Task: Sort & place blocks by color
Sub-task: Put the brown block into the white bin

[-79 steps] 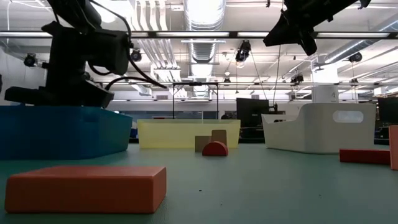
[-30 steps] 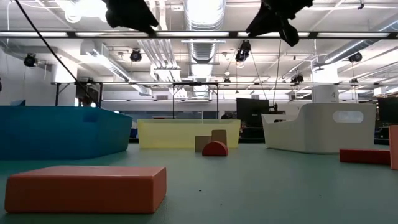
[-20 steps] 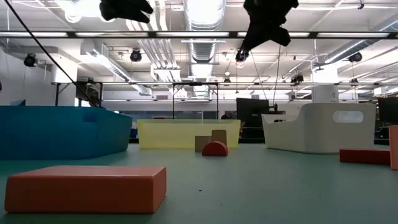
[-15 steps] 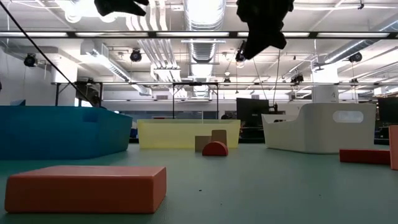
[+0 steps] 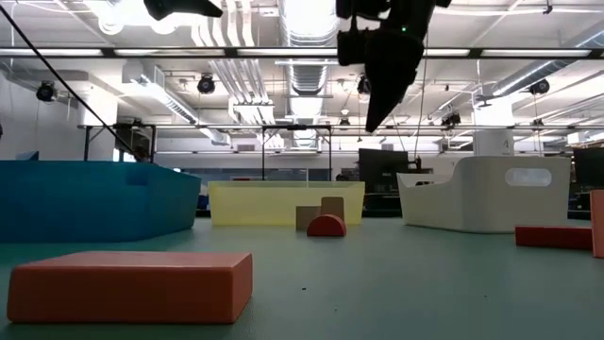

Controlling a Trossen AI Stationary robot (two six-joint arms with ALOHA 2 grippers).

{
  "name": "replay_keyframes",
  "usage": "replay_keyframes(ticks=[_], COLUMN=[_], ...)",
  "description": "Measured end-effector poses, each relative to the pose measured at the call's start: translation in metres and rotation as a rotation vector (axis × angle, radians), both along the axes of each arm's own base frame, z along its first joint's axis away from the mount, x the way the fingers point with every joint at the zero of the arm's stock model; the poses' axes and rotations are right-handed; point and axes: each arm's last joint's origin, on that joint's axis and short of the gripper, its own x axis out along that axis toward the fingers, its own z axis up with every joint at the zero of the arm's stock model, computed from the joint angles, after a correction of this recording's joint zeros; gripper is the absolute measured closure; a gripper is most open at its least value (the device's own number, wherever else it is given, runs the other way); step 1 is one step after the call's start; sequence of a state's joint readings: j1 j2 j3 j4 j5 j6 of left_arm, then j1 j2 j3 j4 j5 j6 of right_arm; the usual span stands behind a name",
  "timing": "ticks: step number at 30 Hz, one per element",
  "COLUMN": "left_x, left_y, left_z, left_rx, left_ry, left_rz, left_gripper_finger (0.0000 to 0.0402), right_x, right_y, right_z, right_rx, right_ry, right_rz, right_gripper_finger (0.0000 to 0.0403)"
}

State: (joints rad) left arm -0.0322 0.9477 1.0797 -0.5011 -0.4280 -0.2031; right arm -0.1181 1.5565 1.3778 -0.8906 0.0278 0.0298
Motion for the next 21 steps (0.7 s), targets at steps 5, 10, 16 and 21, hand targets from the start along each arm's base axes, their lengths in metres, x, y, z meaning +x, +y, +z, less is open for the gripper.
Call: replay_keyframes(ticks=[5,10,16,21], left_x=[0.000,0.000,0.000,0.000], left_y=[0.001,0.001,0.001,0.001], left_z=[0.000,0.000,0.000,0.000], left_rx=[0.011,0.012,0.019,0.022], left_ry=[0.001,0.000,0.004,0.005], left_rz=[0.027,0.030,0.030,0.036], left_gripper_finger=[0.0208,0.0208,0.0208,0.0208], right_x=[0.018,0.030,0.037,0.041], right_y=[0.000,-0.001,-0.002,-0.002], right_z=[-0.014,-0.032,-0.052,-0.057], right_rx=[0.058,0.067,0.084,0.074], right_ry=[-0.060,-0.040,0.013,0.004], right_rz=[0.056,0.058,0.034,0.045], right_gripper_finger=[0.0359,0.0333,0.0263,0.0210])
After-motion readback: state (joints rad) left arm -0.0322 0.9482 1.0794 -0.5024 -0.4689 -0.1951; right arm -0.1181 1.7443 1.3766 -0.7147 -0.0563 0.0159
